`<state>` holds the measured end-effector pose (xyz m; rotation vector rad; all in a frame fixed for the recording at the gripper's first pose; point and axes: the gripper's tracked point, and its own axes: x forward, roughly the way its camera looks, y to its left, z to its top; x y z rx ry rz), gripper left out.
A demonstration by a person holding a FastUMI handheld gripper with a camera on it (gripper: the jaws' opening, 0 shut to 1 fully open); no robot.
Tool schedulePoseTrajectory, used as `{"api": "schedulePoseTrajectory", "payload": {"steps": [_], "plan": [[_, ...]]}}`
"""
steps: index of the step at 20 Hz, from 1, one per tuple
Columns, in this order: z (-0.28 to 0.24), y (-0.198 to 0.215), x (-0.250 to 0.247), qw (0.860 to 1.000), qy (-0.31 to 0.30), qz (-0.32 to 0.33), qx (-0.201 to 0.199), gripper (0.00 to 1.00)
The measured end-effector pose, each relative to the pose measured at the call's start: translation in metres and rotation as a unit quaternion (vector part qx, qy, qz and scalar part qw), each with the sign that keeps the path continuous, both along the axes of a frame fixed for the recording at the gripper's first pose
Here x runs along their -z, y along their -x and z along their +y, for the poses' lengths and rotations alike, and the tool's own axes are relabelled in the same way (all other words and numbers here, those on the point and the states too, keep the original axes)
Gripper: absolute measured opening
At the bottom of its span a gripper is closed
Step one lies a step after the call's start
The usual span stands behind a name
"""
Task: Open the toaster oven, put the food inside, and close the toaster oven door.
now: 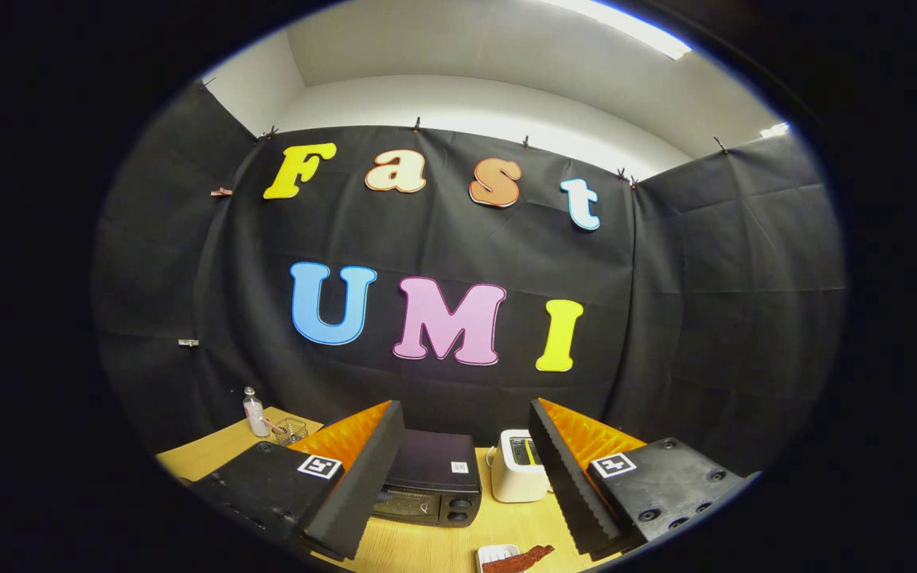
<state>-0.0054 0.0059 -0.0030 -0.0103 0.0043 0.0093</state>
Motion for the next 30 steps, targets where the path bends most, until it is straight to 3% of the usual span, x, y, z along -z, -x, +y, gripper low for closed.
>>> {"api": "schedulePoseTrajectory", "payload": {"steps": [16, 26, 30], "plan": [[0.019, -0.016, 0.027, 1.0, -0.007, 0.024, 0.0, 0.97], [0.095, -0.039, 0.087, 0.997, 0.001, 0.073, -0.036, 0.97], [0.12, -0.052, 0.116, 0.993, -0.024, 0.104, -0.043, 0.98]]}}
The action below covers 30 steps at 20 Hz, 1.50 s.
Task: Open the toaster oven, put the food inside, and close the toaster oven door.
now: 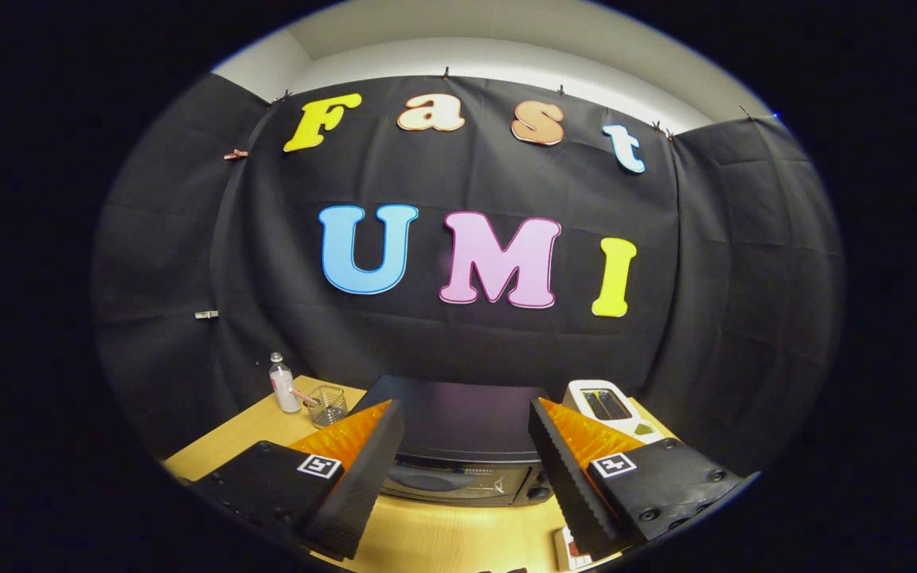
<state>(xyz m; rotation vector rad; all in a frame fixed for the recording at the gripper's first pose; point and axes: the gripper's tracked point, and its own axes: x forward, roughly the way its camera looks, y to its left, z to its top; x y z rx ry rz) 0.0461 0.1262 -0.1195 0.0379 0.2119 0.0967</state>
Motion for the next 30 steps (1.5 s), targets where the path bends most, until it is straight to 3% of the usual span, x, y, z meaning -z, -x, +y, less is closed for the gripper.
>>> {"api": "schedulePoseTrajectory", "payload": {"steps": [11, 20, 30], "plan": [[0.043, -0.03, 0.117, 0.992, -0.007, 0.129, 0.0, 0.98], [0.048, -0.059, 0.157, 0.984, -0.017, 0.175, 0.02, 0.98], [0.051, -0.034, 0.167, 0.982, -0.007, 0.187, 0.014, 0.99]]}}
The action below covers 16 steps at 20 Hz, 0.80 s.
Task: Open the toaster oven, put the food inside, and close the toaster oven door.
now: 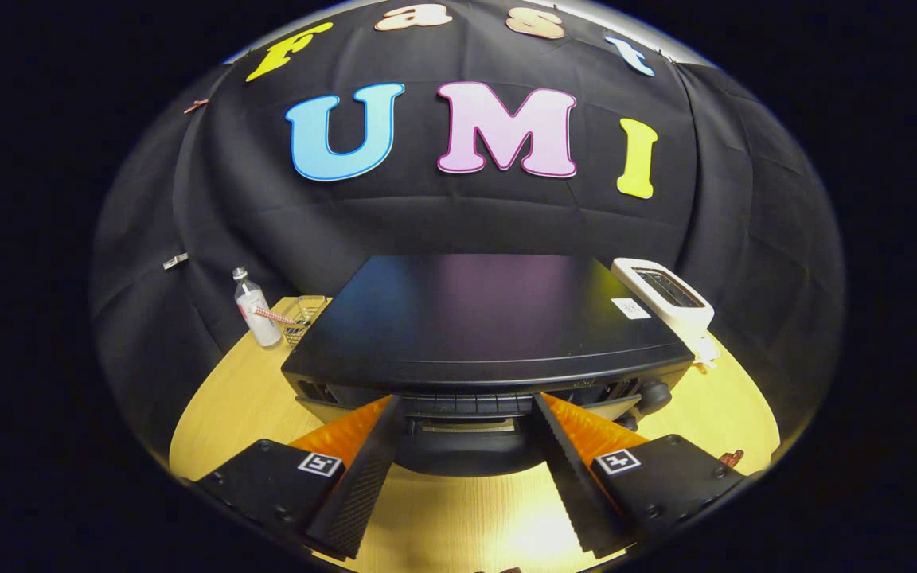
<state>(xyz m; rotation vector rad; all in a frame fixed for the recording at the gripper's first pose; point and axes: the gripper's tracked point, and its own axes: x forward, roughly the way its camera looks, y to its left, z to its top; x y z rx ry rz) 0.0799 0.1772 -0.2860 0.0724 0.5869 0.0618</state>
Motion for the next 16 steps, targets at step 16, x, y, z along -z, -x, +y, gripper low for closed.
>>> {"api": "schedulePoseTrajectory", "payload": {"steps": [16], "plan": [[-0.003, 0.098, 0.058, 0.997, -0.001, 0.08, -0.015, 0.98]]}}
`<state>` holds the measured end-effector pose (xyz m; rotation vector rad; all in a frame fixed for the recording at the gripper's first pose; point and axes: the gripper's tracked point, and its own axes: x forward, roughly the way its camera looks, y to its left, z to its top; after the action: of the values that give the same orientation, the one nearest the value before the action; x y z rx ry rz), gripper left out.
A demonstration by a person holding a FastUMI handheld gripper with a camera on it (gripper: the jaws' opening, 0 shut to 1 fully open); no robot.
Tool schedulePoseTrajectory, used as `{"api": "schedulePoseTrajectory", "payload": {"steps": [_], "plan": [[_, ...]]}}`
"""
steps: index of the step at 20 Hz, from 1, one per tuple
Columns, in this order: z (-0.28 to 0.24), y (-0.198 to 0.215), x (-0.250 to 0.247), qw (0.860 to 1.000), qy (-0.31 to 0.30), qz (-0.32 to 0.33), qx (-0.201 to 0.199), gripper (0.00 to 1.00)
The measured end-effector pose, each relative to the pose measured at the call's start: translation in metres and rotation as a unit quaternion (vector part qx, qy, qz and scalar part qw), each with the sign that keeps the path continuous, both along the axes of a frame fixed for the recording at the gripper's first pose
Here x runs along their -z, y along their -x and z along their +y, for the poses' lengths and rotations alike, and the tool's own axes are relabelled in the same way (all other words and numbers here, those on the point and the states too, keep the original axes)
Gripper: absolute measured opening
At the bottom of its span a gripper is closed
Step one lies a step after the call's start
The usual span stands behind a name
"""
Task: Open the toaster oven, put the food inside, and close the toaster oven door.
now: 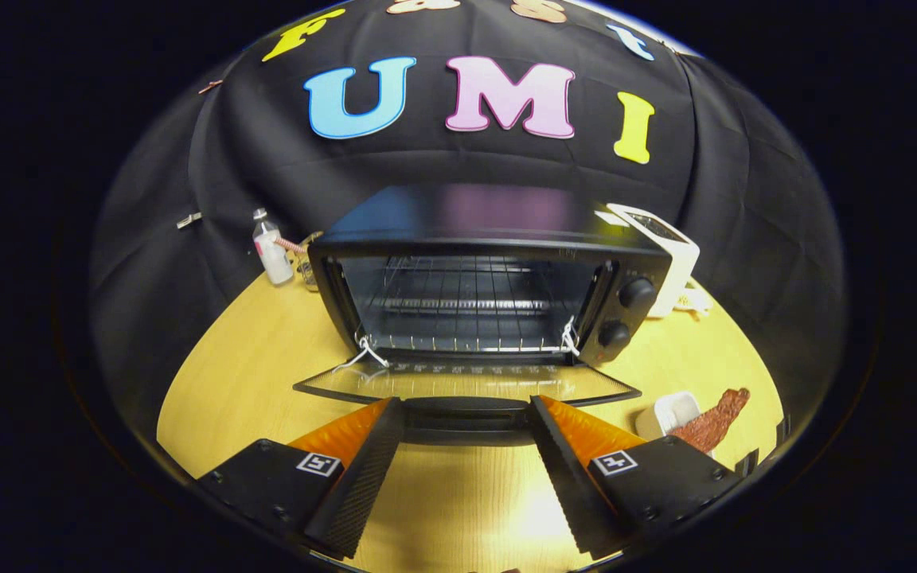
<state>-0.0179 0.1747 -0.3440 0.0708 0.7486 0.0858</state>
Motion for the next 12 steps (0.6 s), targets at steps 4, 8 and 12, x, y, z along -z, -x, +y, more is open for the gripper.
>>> {"api": "schedulePoseTrajectory", "payload": {"steps": [4, 8, 12], "plan": [[-0.004, 0.017, 0.022, 1.0, 0.0, 0.028, -0.002, 0.98], [-0.008, 0.015, 0.032, 0.999, 0.011, 0.034, -0.021, 0.98], [-0.006, 0.017, 0.044, 0.998, 0.006, 0.058, -0.031, 0.98]]}}
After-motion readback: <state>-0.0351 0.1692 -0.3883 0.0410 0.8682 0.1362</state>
